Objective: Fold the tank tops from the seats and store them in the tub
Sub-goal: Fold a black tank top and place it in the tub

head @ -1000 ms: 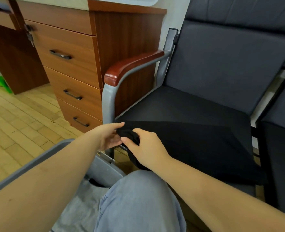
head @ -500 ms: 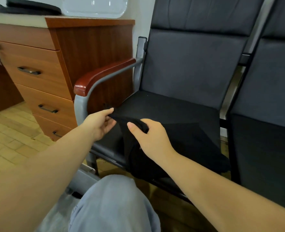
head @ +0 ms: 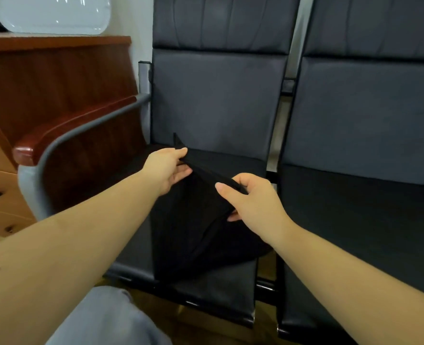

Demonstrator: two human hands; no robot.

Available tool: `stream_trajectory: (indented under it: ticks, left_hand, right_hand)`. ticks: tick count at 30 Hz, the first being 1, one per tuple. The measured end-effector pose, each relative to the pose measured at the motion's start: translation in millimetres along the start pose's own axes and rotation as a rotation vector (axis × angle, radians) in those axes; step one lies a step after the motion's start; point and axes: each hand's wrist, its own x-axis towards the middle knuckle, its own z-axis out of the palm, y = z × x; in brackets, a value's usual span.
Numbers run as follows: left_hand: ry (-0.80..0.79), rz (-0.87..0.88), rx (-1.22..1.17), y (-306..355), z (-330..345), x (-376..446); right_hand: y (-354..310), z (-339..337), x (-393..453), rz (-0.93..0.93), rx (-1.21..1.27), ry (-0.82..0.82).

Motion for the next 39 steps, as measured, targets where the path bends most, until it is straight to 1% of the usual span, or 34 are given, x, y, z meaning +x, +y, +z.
stream_trajectory:
  ticks: [3, 9, 14, 16, 20, 23, 25, 27, 29, 31, 32, 34, 36, 38, 39]
  left_hand:
    - [-0.014, -0.02, 0.042, -18, 26, 9]
    - [-0.011, -0.093, 0.169, -58, 60, 23]
    - [-0.001, -0.187, 0.25, -89, 82, 31]
    - [-0.006, -0.229, 0.289, -97, 86, 33]
    - [-0.037, -0.262, 0.411, -102, 89, 35]
    - [-0.102, -0.221, 0.516, -98, 88, 30]
    - [-0.152, -0.147, 0.616, -95, 79, 25]
    - [-0.177, -0.019, 0.763, -91, 59, 24]
    - [-0.145, 0.104, 0.924, -85, 31, 21]
    - [-0.044, 0.155, 1.038, -83, -2, 16]
    - [0.026, 0.157, 1.075, -84, -18, 13]
    - [0.149, 0.086, 1.091, -84, -45, 6]
    - [0.203, -0.06, 1.024, -80, -60, 2]
    - [0.175, -0.165, 1.056, -76, -66, 1]
    - [0.138, -0.203, 1.097, -75, -68, 1]
  right_hand:
    - [22, -23, 9, 0.134, -0.007, -0.002]
    - [67, -49, 30, 0.469, -0.048, -0.092]
    - [89, -52, 37, 0.617, -0.196, -0.199]
    - [95, -51, 38, 0.611, -0.286, -0.215]
    - [104, -48, 38, 0.552, -0.411, -0.19]
    - [107, -46, 39, 0.484, -0.542, -0.174]
    - [108, -45, 38, 0.431, -0.583, -0.179]
    - [111, -45, 37, 0.415, -0.528, -0.161]
    - [113, -43, 38, 0.434, -0.419, -0.103]
    - [113, -39, 38, 0.486, -0.342, -0.066]
    - [111, -38, 39, 0.524, -0.296, -0.075]
    - [108, -40, 42, 0.661, -0.157, -0.158]
    - [104, -47, 42, 0.819, -0.082, -0.337]
    - [101, -54, 36, 0.914, -0.119, -0.501]
    - [101, -56, 35, 0.94, -0.134, -0.53]
